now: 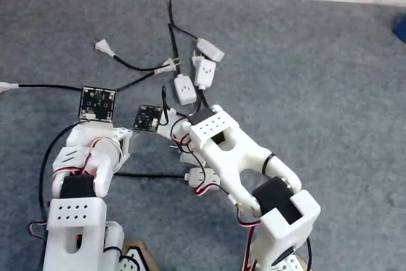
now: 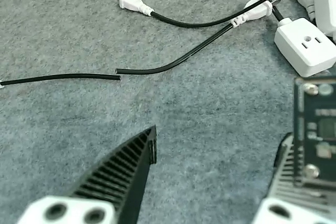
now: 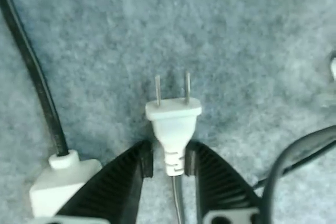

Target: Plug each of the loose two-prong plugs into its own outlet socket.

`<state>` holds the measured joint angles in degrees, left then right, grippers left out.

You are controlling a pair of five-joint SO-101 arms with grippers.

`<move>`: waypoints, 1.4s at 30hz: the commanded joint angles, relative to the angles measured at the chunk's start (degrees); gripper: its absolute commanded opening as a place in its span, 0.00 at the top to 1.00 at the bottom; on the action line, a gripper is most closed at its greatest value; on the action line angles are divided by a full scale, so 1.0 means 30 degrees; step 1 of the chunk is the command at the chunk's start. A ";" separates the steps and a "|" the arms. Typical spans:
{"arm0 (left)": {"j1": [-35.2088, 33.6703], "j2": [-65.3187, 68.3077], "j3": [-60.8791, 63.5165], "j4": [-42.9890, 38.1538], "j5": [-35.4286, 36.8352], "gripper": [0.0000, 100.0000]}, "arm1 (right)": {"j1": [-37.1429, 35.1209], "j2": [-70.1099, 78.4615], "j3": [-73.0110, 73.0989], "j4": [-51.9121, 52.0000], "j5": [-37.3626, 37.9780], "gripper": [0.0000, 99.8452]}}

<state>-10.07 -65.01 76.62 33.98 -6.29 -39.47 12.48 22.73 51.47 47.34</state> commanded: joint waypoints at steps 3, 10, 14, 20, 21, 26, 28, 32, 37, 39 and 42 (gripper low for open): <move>0.0044 -0.0190 -0.0132 -0.0293 0.0205 0.64 | 0.0015 0.0044 -0.0015 0.0718 -0.3077 0.99; 0.0044 -0.0190 -0.0132 -0.0352 0.0205 0.64 | 0.0015 -0.0366 -0.0454 0.3033 -0.4337 0.99; 0.0044 -0.0190 -0.0132 -0.0322 0.0205 0.64 | 0.0220 -0.0454 -0.0454 0.3033 -0.4366 0.99; 0.0044 -0.0190 -0.0132 -0.0293 0.0205 0.64 | 0.1128 -0.2769 -0.0923 0.3150 -0.5216 0.99; 0.0073 -0.0161 -0.0132 -0.0293 0.0205 0.64 | 0.1128 -0.3619 -0.0982 0.3150 -0.5597 0.99; 0.1304 -0.0161 -0.0308 -0.0088 0.0059 0.64 | 0.1245 -0.7810 -0.1011 0.3267 -0.6945 0.99; 0.1656 -0.0161 -0.0689 0.0469 -0.0234 0.64 | 0.1245 -0.8982 -0.1187 0.3971 -0.6886 0.99; 0.2799 -0.0161 -0.2183 0.2227 -0.0205 0.64 | 0.1070 -0.9538 -0.3824 0.8923 -0.5509 0.99; 0.4615 -0.0161 -0.3531 0.3927 -0.0176 0.64 | 0.0835 -0.9070 -0.7106 1.3084 -0.5187 0.99; 0.4821 -0.0161 -0.3619 0.3927 -0.0029 0.64 | 0.0777 -0.8806 -0.8161 1.4022 -0.5128 0.99; 0.5055 -0.0161 -0.4000 0.3927 0.0293 0.64 | 0.0396 -0.8103 -0.8659 1.4872 -0.4952 0.99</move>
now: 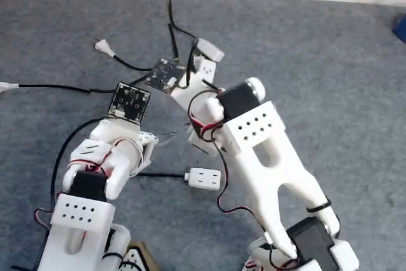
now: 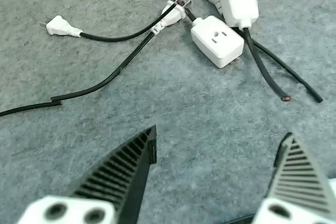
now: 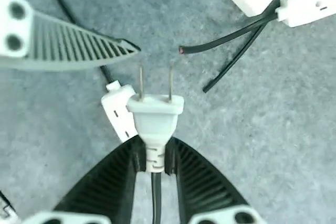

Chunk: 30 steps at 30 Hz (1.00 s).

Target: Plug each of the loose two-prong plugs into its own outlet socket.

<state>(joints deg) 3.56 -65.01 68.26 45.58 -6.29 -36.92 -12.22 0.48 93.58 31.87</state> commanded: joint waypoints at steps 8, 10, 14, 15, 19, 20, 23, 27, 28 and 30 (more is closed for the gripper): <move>0.0806 -0.0190 -0.4059 0.2286 0.0879 0.64 | -0.1187 0.0396 0.2183 -0.2154 -0.1260 0.99; 0.0806 -0.0190 -0.4176 0.2432 0.0879 0.64 | -0.1275 -0.0220 0.3150 -0.3267 -0.1993 0.99; 0.0806 -0.0190 -0.4205 0.2403 0.0879 0.64 | -0.1890 -0.2037 0.4908 -0.4410 -0.3194 0.99; 0.0806 -0.0190 -0.4176 0.2403 0.0879 0.64 | -0.2007 -0.2505 0.5319 -0.4615 -0.3341 0.99; 0.0835 -0.0161 -0.4147 0.2403 0.0879 0.64 | -0.2154 -0.4117 0.6286 -0.4938 -0.3546 0.99; 0.0894 -0.0161 -0.4117 0.2403 0.0879 0.64 | -0.2154 -0.4352 0.6315 -0.4879 -0.3634 0.99; 0.1626 -0.0161 -0.3502 0.2374 0.0879 0.64 | -0.2154 -0.4879 0.6315 -0.4850 -0.3751 0.99; 0.2154 -0.0161 -0.2505 0.2081 0.0879 0.64 | -0.2125 -0.5114 0.6198 -0.4527 -0.3751 0.99; 0.2154 -0.0161 -0.2154 0.1963 0.0879 0.64 | -0.2066 -0.5201 0.6168 -0.4469 -0.3751 0.99; 0.2183 -0.0161 -0.1421 0.1670 0.0850 0.64 | -0.2066 -0.5201 0.6139 -0.4469 -0.3751 0.99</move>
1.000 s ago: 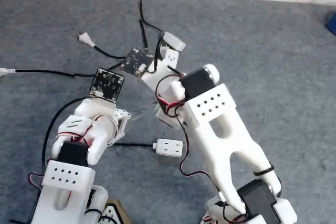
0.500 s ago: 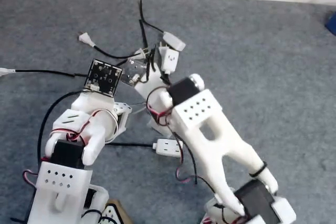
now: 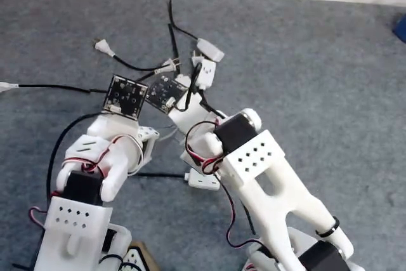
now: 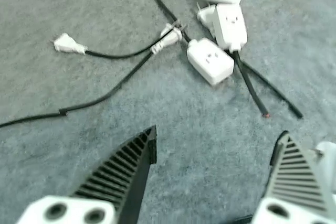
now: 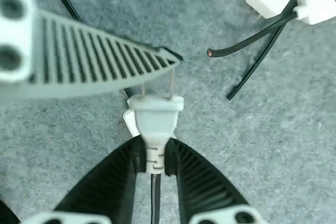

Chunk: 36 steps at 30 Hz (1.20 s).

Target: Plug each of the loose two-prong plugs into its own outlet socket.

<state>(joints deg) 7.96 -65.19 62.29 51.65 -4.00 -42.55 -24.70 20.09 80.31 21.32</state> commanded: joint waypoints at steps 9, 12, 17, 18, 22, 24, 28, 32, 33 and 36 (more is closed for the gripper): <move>0.1421 -0.0103 0.1919 -0.0850 0.0029 0.64 | -0.0103 -0.1040 -0.0835 -0.0044 -0.0234 0.99; 0.1773 -0.0103 0.2212 -0.0879 0.0029 0.64 | 0.0542 -0.0952 -0.1773 0.0454 -0.0234 0.99; 0.1773 -0.0103 0.2242 -0.0879 0.0000 0.64 | 0.1040 -0.0982 -0.2828 0.1187 -0.0234 0.99; 0.1773 -0.0103 0.2242 -0.0879 0.0000 0.64 | 0.1070 -0.1011 -0.2916 0.1216 -0.0234 0.99; 0.1802 -0.0103 0.2242 -0.0850 0.0000 0.64 | 0.1216 -0.0806 -0.3971 0.0982 -0.0234 0.99; 0.1744 -0.0103 0.2242 -0.0850 0.0000 0.64 | 0.1128 -0.0777 -0.4352 0.0923 -0.0176 0.99; 0.1714 -0.0103 0.2242 -0.0850 0.0000 0.64 | 0.1099 -0.0777 -0.4352 0.0864 -0.0059 0.99; 0.0747 -0.0278 0.2066 -0.0850 -0.0029 0.64 | 0.1216 -0.0777 -0.3707 0.1070 0.0205 0.99; -0.0161 -0.0278 0.1949 -0.0908 -0.0029 0.64 | 0.1216 -0.0777 -0.3267 0.1275 0.0586 0.99; -0.3707 -0.0249 0.1568 -0.1700 0.0029 0.64 | 0.1245 -0.0777 -0.1919 0.1597 0.1201 0.99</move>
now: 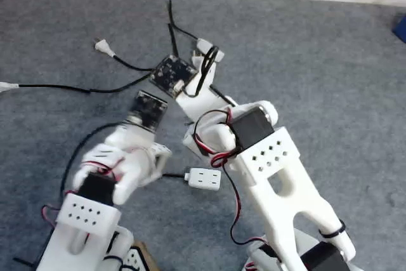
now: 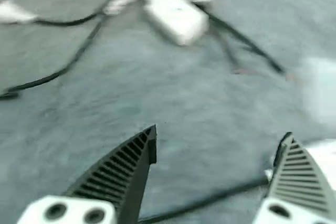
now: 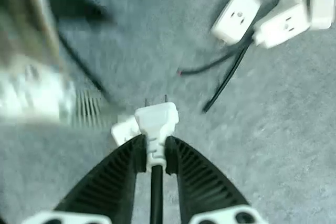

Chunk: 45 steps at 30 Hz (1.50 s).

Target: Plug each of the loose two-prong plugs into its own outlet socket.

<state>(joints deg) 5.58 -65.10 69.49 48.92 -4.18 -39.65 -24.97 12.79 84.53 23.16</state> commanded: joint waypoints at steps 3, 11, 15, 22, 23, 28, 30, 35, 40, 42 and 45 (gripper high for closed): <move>-0.5231 -0.0161 -0.0513 -0.1084 0.0908 0.64 | 0.0161 -0.0513 0.1685 0.0190 0.0850 0.99; -0.6315 -0.0278 0.1128 -0.2022 0.1407 0.64 | -0.0161 0.4264 -0.0806 0.3092 0.2198 0.99; -0.6315 -0.0190 0.1187 -0.2139 0.1055 0.64 | -0.0278 0.6139 -0.4527 0.5055 0.2930 0.99; -0.6286 -0.0161 0.1187 -0.2139 0.1026 0.64 | -0.0308 0.9070 -0.6139 0.5465 0.4249 0.99; -0.6286 -0.0161 0.1187 -0.2139 0.1026 0.64 | -0.0278 0.9275 -0.6168 0.5465 0.4366 0.99; -0.6256 -0.0161 0.1187 -0.2139 0.1026 0.64 | -0.0425 0.9187 -0.5788 0.5524 0.5304 0.99; -0.6256 -0.0161 0.1187 -0.2139 0.0996 0.64 | -0.0571 0.9040 -0.5143 0.5495 0.5304 0.99; -0.6227 -0.0161 0.1216 -0.2139 0.0996 0.64 | -0.0747 0.8337 -0.4000 0.5407 0.5070 0.99; -0.6227 -0.0161 0.1216 -0.2139 0.0996 0.64 | -0.1040 0.7487 -0.3619 0.4059 0.2842 0.99; -0.6227 -0.0161 0.1216 -0.2139 0.0996 0.64 | -0.1275 0.7253 -0.2945 0.3238 0.2901 0.99; -0.6227 -0.0161 0.1216 -0.2139 0.0996 0.64 | -0.1451 0.7165 -0.1597 0.2037 0.2960 0.99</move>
<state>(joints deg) -12.70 -65.10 73.36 43.74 -0.66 -42.90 -0.44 6.02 93.67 32.66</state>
